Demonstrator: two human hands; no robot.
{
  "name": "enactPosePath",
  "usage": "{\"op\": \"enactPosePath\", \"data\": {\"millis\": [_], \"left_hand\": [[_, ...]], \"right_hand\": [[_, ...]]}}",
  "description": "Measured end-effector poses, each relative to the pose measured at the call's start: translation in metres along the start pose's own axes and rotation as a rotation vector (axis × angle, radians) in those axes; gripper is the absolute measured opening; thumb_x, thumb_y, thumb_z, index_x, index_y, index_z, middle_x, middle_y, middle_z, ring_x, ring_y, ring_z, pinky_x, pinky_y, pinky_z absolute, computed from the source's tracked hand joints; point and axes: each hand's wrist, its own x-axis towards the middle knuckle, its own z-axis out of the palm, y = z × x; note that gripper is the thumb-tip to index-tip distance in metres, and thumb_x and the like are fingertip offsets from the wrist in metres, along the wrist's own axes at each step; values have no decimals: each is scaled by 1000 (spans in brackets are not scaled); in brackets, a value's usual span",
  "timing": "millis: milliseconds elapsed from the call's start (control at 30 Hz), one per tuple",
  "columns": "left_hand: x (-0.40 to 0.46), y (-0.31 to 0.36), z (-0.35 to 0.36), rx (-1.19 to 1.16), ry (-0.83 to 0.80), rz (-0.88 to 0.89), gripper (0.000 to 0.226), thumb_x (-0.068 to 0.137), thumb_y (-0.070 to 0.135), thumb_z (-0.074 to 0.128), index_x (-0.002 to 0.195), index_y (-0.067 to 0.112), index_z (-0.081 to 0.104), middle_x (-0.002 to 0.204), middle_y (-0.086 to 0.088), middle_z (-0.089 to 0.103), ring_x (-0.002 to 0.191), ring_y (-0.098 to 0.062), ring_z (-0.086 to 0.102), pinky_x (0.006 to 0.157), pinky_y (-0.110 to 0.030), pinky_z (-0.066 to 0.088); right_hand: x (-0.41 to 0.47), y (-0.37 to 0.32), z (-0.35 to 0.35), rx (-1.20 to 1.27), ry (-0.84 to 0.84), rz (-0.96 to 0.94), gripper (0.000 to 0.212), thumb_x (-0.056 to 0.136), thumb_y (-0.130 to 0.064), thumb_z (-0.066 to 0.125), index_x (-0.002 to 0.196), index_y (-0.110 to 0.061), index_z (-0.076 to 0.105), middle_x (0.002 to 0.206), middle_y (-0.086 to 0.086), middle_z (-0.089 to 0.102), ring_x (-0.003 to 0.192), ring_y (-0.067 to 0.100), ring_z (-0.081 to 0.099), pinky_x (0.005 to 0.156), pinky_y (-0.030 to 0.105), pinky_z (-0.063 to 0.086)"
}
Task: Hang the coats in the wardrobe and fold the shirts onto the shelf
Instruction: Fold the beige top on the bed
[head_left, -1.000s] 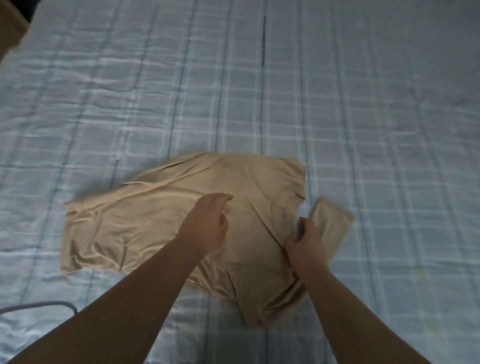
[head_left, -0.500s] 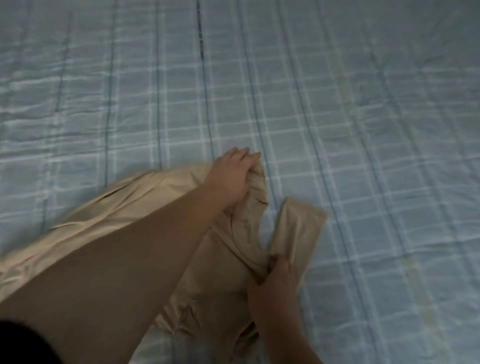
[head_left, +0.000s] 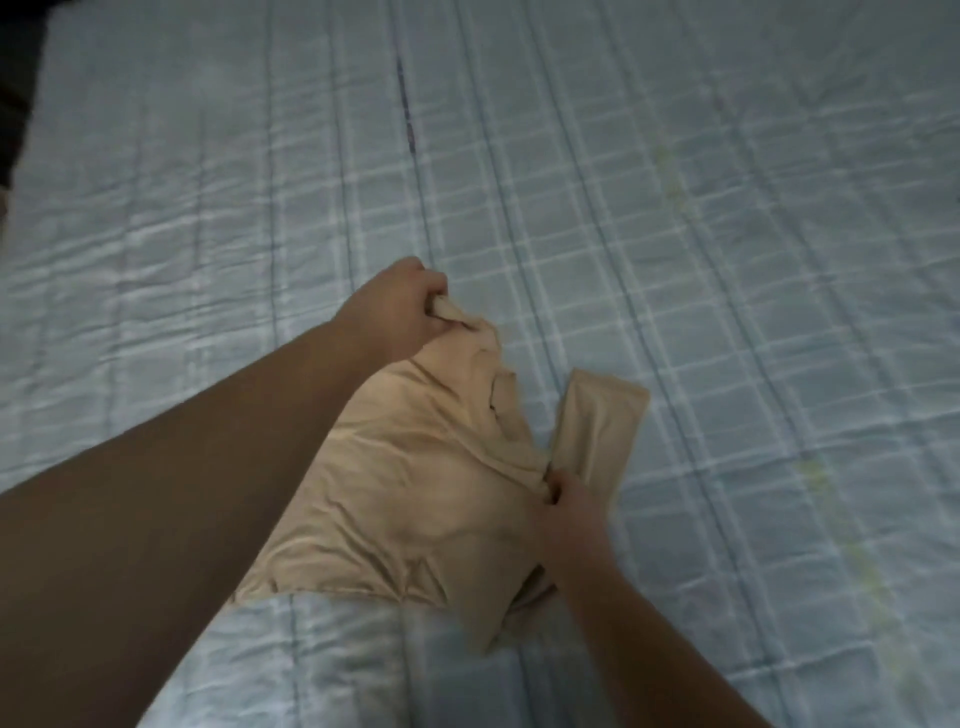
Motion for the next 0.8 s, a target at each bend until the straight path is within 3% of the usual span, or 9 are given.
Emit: {"op": "enactPosePath", "data": {"millis": [100,200,267,367,467,600,800], "left_hand": [[-53,-5,-54,0,66,-28,25,80,38,75,79,19,57,93,-1,47,85,-20,51,75,-31,39],[-111,-3,-106,44,163,-90,26,82,38,73,79,15,61,90,-4,51,83,-22,53,75,-33,42],[-151,-3,-137,98,219,-143,25,85,39,68,78,16,63,87,-4,54,80,-23,53,71,-33,41],[-233,-1,-188,137,282,-185,18,88,35,64,80,20,65,84,0,58,84,-24,56,71,-34,42],[-322,8,-232,151,360,-201,12,88,33,62,83,22,66,81,1,62,85,-24,58,75,-37,48],[-440,21,-280,144,458,-222,13,88,28,60,80,20,65,78,1,61,79,-21,56,68,-32,40],[-578,47,-311,34,592,-212,30,91,35,62,69,15,57,72,-4,55,71,-21,55,59,-35,36]], "right_hand": [[-30,-17,-20,26,4,-127,15,84,-15,59,78,-18,46,73,-2,51,72,19,48,61,30,35],[-73,-32,-35,18,67,-264,10,91,-11,54,84,-14,46,72,-2,50,69,16,47,54,24,29],[-99,-37,-42,14,111,-324,7,94,-8,51,93,-15,49,75,-5,52,69,13,47,56,27,25],[-160,-47,-53,4,147,-417,19,95,-6,48,107,-19,55,86,-4,55,80,16,50,62,24,26],[-226,-57,-61,-74,203,-568,15,98,-11,48,100,-16,62,90,-1,58,86,15,50,67,25,27],[-321,-75,-81,-63,299,-735,16,97,-12,50,89,-15,63,83,4,63,81,23,56,65,29,31],[-451,-94,-123,-137,484,-942,19,98,-15,44,89,-25,57,77,-6,57,76,18,53,60,30,31]]}}
